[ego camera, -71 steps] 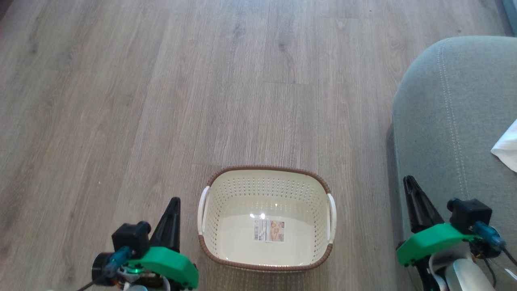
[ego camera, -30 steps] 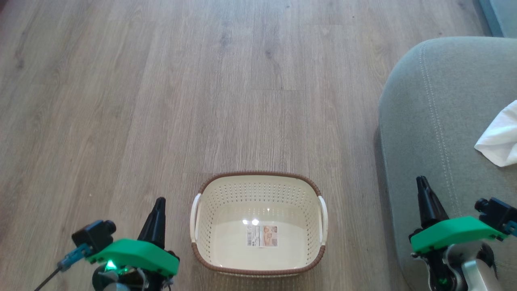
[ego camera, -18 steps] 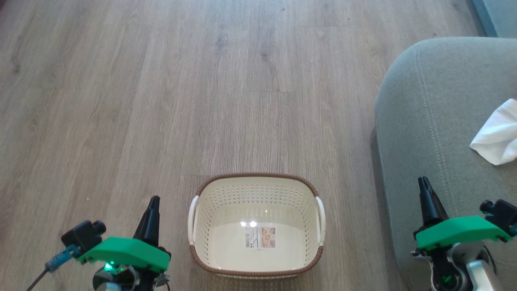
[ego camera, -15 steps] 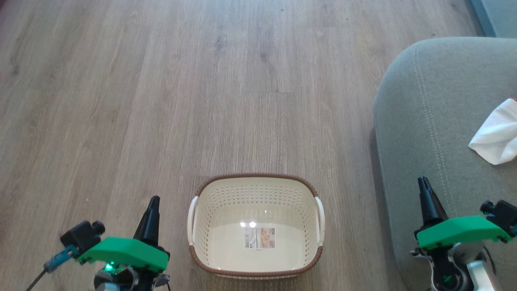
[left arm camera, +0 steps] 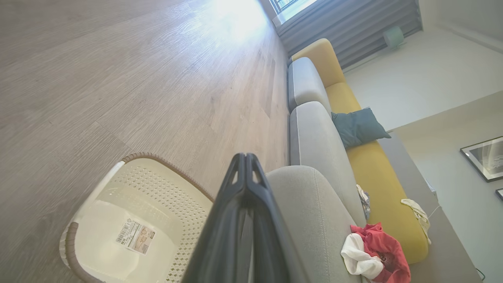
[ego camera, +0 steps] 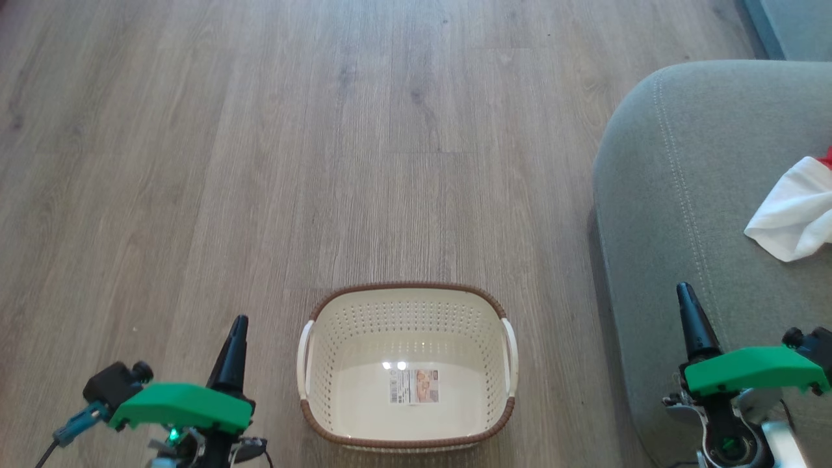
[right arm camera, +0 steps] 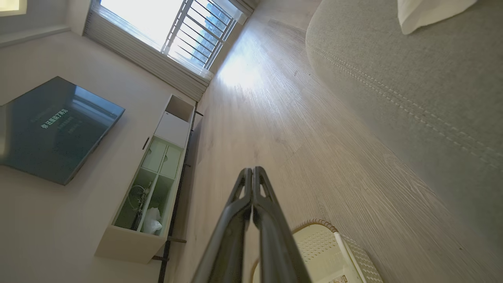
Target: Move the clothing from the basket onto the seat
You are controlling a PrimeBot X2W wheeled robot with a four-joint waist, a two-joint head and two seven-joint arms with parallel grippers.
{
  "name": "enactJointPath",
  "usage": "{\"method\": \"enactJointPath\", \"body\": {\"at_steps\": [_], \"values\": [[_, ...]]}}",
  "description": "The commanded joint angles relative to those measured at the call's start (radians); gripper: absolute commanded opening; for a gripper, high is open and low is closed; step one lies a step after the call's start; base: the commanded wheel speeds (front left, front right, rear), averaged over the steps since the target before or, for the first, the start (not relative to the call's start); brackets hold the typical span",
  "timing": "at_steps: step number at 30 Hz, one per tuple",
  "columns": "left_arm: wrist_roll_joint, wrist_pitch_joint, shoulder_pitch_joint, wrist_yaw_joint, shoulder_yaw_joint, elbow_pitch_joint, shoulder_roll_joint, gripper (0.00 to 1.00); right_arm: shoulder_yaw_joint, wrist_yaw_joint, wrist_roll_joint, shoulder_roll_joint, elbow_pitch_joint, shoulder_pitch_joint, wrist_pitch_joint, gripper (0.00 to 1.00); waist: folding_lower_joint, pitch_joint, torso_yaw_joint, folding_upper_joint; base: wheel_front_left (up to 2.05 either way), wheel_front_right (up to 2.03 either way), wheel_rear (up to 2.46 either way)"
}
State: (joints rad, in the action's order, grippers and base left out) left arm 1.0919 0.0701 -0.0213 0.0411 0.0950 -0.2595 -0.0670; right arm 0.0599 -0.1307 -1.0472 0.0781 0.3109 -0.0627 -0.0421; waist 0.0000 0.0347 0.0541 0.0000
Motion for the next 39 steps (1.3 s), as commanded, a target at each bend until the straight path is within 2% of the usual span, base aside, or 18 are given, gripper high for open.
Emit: {"method": "enactJointPath", "body": {"at_steps": [1,39], "values": [[0.021,-0.005,-0.057,0.008,-0.033,0.028,-0.013,0.00,-0.005,0.000,-0.023,0.002,-0.038,-0.039,0.010,0.00,0.0000,-0.001,-0.001,0.0000,0.00,0.00,0.00],[0.428,-0.118,-0.077,0.071,-0.137,0.019,-0.012,0.00,0.041,0.000,-0.436,-0.021,-0.060,-0.044,0.122,0.00,0.0000,-0.024,-0.042,0.0000,0.00,0.00,0.00]]}}
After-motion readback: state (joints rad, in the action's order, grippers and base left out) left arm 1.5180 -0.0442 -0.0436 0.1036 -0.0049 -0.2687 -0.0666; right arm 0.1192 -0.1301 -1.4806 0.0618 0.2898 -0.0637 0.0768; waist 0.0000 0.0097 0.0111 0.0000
